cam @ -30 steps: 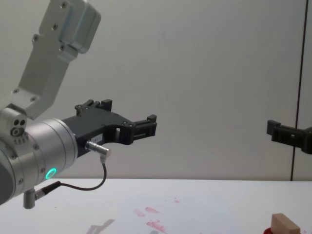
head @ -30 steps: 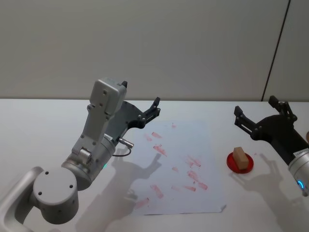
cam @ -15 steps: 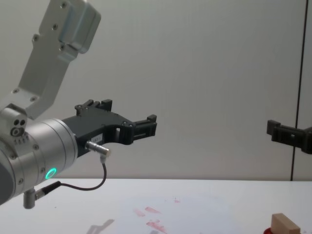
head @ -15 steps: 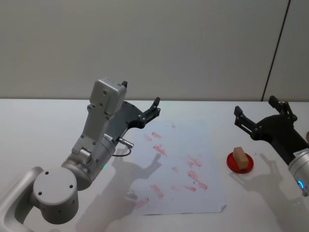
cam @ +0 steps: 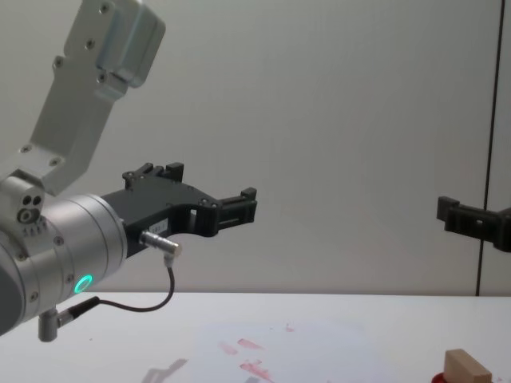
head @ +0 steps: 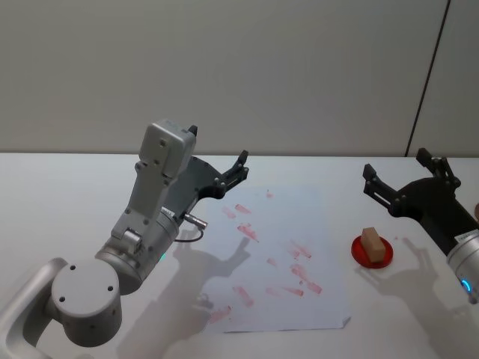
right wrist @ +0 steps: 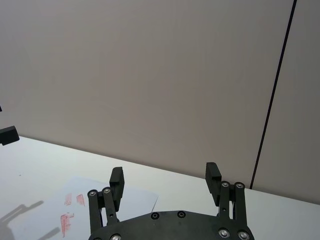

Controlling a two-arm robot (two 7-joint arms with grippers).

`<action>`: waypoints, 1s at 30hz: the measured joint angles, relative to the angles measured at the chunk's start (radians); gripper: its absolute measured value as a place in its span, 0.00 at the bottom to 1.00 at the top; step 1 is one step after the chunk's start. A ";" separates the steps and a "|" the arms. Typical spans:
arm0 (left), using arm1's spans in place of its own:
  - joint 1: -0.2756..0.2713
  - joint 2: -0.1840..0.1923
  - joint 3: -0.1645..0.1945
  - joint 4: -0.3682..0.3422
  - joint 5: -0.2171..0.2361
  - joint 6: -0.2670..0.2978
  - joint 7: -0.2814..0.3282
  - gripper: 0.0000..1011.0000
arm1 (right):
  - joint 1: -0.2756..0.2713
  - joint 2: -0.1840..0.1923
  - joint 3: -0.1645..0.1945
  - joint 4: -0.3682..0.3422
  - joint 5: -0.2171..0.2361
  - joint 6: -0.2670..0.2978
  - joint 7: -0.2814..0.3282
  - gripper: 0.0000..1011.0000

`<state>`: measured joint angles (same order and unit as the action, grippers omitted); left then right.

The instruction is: Use the one hand to pick up the stamp and affix it onto the A4 paper.

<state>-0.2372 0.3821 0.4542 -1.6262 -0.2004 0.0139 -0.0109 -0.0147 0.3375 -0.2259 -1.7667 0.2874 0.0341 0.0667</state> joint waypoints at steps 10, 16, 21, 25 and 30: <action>0.000 0.000 0.000 0.000 0.000 0.000 0.000 0.99 | 0.000 0.000 0.000 0.000 0.000 0.000 0.000 0.99; 0.000 0.000 0.000 0.000 0.000 0.000 0.000 0.99 | 0.000 0.000 0.000 0.000 0.000 0.000 0.000 0.99; 0.000 0.000 0.000 0.000 0.000 0.000 0.000 0.99 | 0.000 0.000 0.000 0.000 0.000 0.000 0.000 0.99; 0.000 0.000 0.000 0.000 0.000 0.000 0.000 0.99 | 0.000 0.000 0.000 0.000 0.000 0.000 0.000 0.99; 0.000 0.000 0.000 0.000 0.000 0.000 0.000 0.99 | 0.000 0.000 0.000 0.000 0.000 0.000 0.000 0.99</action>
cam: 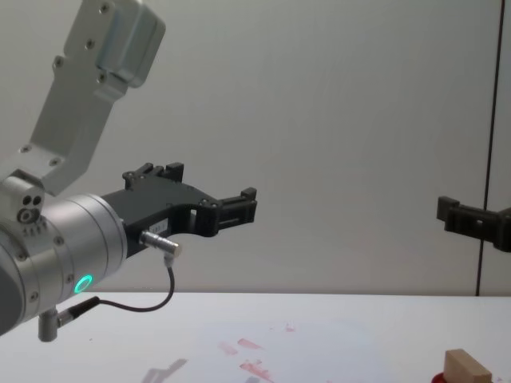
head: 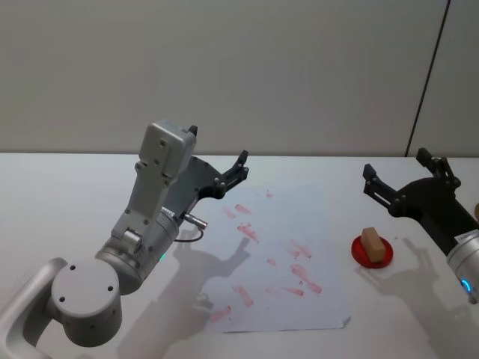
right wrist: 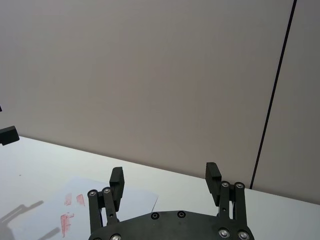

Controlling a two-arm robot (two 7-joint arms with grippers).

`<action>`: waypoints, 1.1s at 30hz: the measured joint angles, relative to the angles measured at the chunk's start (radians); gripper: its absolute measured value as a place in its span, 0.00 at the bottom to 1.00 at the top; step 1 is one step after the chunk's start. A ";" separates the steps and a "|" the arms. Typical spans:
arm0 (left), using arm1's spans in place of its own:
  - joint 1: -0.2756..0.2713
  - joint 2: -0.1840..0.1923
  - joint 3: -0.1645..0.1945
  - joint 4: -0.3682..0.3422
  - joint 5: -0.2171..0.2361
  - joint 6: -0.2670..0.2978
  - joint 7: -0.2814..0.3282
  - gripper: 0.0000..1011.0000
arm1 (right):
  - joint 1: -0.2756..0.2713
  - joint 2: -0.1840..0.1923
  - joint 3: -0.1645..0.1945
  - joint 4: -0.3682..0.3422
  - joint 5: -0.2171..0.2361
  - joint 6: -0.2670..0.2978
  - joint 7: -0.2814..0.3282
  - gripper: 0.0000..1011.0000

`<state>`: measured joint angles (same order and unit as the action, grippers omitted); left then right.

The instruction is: Use the one hand to pick up the stamp and affix it onto the A4 paper.

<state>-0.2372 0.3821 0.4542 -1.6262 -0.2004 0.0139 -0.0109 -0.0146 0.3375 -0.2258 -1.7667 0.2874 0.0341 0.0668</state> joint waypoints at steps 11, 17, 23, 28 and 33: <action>0.000 0.000 0.000 0.000 0.000 0.000 0.000 0.99 | 0.000 0.000 0.000 0.000 0.000 0.000 0.000 0.99; 0.000 0.000 0.000 0.000 0.000 0.000 0.000 0.99 | 0.000 0.000 0.000 0.000 0.000 0.000 0.000 0.99; 0.000 0.000 0.000 0.000 0.000 0.000 0.000 0.99 | -0.002 0.003 0.002 -0.001 0.004 0.006 0.008 0.99; 0.000 0.000 0.000 0.000 0.000 0.000 0.000 0.99 | -0.013 0.014 0.007 -0.009 0.019 0.030 0.024 0.99; 0.000 0.000 0.000 0.000 0.000 0.000 0.000 0.99 | -0.037 0.039 0.017 -0.028 0.043 0.059 0.041 0.99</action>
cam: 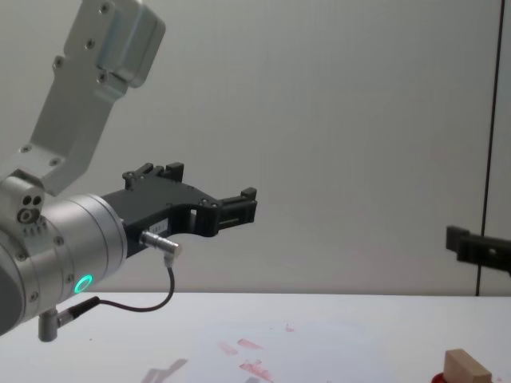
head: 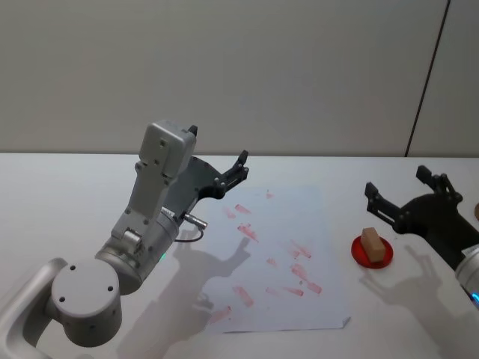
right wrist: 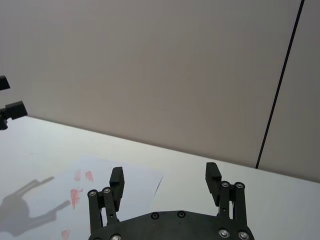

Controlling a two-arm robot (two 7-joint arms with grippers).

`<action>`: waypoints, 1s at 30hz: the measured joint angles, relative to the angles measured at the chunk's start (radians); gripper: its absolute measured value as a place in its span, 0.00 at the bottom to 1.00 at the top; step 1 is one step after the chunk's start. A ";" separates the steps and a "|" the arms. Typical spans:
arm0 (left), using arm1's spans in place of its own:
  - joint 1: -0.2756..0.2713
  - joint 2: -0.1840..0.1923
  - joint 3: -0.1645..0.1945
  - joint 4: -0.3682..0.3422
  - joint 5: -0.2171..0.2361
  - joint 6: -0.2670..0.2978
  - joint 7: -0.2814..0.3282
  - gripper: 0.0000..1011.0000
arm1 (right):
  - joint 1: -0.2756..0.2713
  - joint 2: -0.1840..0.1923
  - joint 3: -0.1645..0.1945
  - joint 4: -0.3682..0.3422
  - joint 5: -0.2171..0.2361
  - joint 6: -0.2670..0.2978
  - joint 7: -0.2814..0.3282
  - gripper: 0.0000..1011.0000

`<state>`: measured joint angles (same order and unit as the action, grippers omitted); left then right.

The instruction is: Use the one hand to pick up the stamp and affix it onto the A4 paper.

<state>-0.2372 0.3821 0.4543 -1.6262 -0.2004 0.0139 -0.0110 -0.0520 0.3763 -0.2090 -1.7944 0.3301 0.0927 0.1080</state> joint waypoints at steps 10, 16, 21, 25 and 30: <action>0.000 0.000 0.000 0.000 0.000 0.000 0.000 0.99 | -0.058 0.041 0.011 -0.027 0.014 0.026 0.017 0.99; 0.000 0.000 0.000 0.000 0.000 0.000 0.000 0.99 | -0.087 0.052 0.007 -0.029 -0.003 0.044 0.016 0.99; 0.000 0.000 0.000 0.000 0.000 0.000 0.000 0.99 | -0.104 0.048 -0.008 -0.009 -0.041 0.065 0.010 0.99; 0.000 0.000 0.000 0.000 0.000 0.000 0.000 0.99 | -0.103 0.033 -0.022 0.016 -0.076 0.082 0.004 0.99; 0.000 0.000 0.000 0.000 0.000 0.000 0.000 0.99 | -0.086 0.009 -0.037 0.051 -0.116 0.099 -0.001 0.99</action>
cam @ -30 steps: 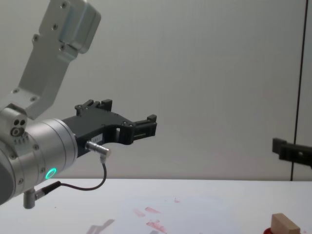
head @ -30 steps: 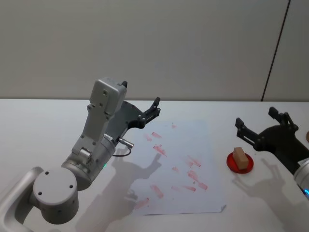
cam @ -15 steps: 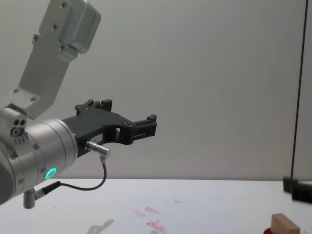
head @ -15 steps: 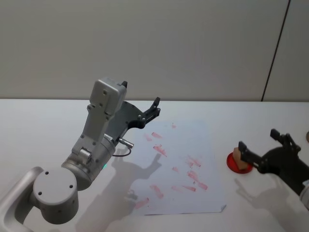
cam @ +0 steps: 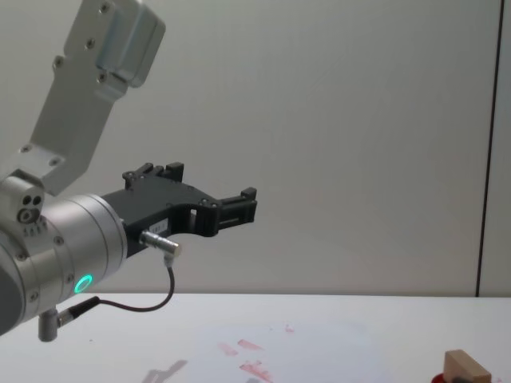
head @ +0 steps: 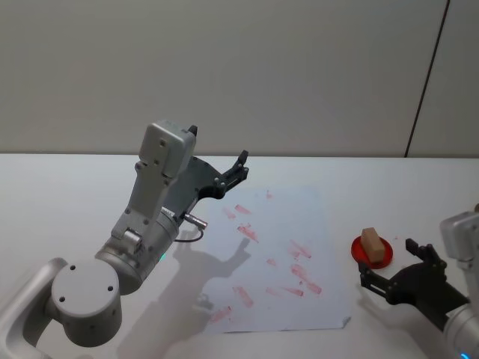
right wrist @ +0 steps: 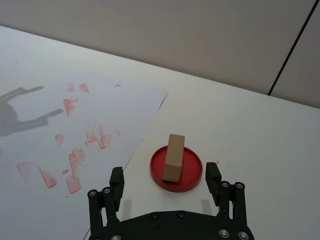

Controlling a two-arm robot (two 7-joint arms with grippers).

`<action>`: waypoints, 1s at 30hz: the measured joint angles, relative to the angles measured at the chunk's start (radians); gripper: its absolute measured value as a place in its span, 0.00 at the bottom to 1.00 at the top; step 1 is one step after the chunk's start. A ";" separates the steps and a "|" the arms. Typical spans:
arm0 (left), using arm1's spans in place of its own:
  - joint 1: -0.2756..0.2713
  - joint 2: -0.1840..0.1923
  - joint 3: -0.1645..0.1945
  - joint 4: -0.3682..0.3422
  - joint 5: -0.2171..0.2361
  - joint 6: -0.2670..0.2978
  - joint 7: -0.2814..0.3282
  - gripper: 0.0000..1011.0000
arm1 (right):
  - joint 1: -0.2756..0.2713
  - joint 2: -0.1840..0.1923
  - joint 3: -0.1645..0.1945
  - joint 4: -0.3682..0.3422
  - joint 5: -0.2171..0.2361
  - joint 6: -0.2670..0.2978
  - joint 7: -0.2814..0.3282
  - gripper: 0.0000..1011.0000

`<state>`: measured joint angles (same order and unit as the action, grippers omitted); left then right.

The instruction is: Use the one hand to pick up the stamp and affix it onto the A4 paper.

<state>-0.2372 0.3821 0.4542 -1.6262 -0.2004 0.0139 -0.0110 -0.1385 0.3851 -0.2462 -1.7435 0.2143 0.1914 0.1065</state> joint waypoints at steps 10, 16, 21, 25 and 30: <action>0.000 0.000 0.000 0.000 0.000 0.000 0.000 0.99 | 0.058 -0.057 -0.024 0.084 -0.072 -0.002 -0.012 0.99; 0.000 0.000 0.000 0.000 0.000 0.000 0.000 0.99 | 0.088 -0.080 -0.029 0.118 -0.096 -0.020 -0.022 0.99; 0.000 0.000 0.000 0.000 0.000 0.000 0.000 0.99 | 0.105 -0.093 -0.029 0.136 -0.106 -0.031 -0.030 0.99; 0.000 0.000 0.000 0.000 0.000 0.000 0.000 0.99 | 0.112 -0.098 -0.027 0.142 -0.108 -0.034 -0.034 0.99; 0.000 0.000 0.000 0.000 0.000 0.000 0.000 0.99 | 0.117 -0.103 -0.024 0.148 -0.105 -0.029 -0.036 0.99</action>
<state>-0.2372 0.3821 0.4542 -1.6262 -0.2004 0.0139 -0.0109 -0.0212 0.2826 -0.2704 -1.5955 0.1090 0.1627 0.0700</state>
